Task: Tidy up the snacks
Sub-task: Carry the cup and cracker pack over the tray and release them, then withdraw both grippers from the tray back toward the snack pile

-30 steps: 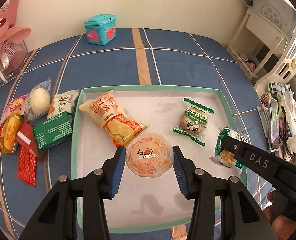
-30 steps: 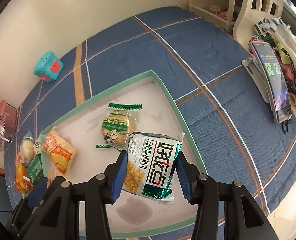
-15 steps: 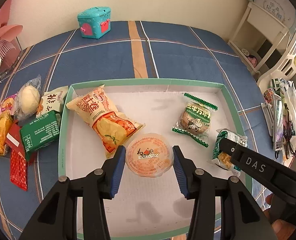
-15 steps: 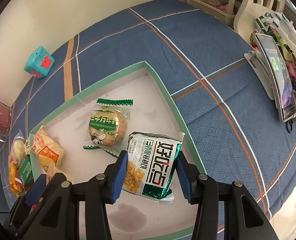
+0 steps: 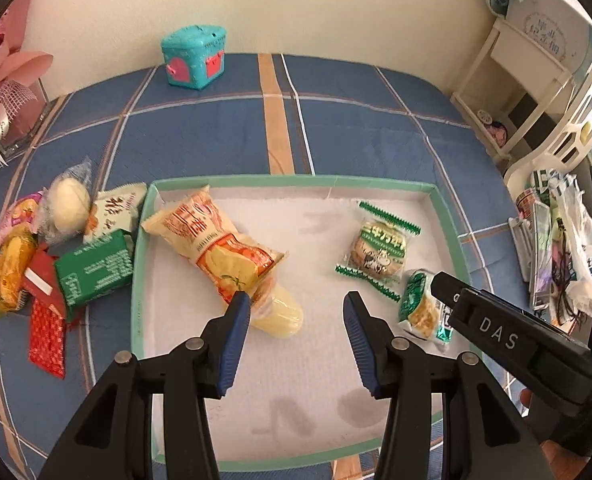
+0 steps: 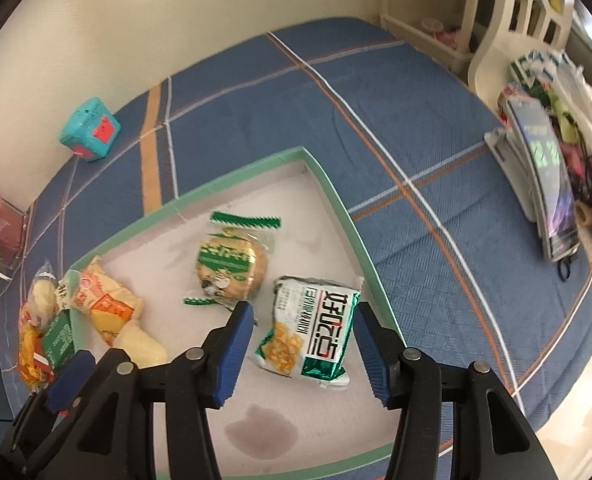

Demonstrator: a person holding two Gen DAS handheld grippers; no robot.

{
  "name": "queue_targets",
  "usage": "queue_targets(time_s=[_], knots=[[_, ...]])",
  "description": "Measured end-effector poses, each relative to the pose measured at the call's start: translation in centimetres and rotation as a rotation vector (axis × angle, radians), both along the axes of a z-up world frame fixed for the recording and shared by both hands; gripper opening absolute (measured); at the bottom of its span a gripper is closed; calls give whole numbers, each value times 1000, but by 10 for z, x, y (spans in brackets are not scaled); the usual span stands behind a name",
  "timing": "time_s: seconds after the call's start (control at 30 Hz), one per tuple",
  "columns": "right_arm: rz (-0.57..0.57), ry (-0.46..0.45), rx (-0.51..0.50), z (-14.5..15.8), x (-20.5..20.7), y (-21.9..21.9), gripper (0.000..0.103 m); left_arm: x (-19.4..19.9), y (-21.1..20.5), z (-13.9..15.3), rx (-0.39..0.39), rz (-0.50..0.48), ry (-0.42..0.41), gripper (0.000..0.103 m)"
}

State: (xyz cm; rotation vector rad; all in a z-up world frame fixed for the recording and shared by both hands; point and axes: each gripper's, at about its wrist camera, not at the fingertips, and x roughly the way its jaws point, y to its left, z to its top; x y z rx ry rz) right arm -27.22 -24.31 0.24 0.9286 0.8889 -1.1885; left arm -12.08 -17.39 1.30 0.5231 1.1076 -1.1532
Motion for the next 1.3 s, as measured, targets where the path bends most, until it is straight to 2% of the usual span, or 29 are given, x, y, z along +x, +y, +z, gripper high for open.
queue_targets(time_s=[0.2,0.37,0.43,0.73,0.87,1.3], knots=[[46,-16,-62,27,11,15,56,24,13,16,-26,78,26,50],[87,-20,-78,36,23,26,56,56,29,18,-23,174,24,52],[110,-6,-79,35,32,30,56,70,35,16,-15,217,20,55],[209,9,-65,26,72,51,56,121,67,15,5,353,13,56],[250,18,-66,24,93,63,56,135,79,16,2,387,5,59],[348,18,-62,18,147,93,56,176,115,16,5,474,-3,59]])
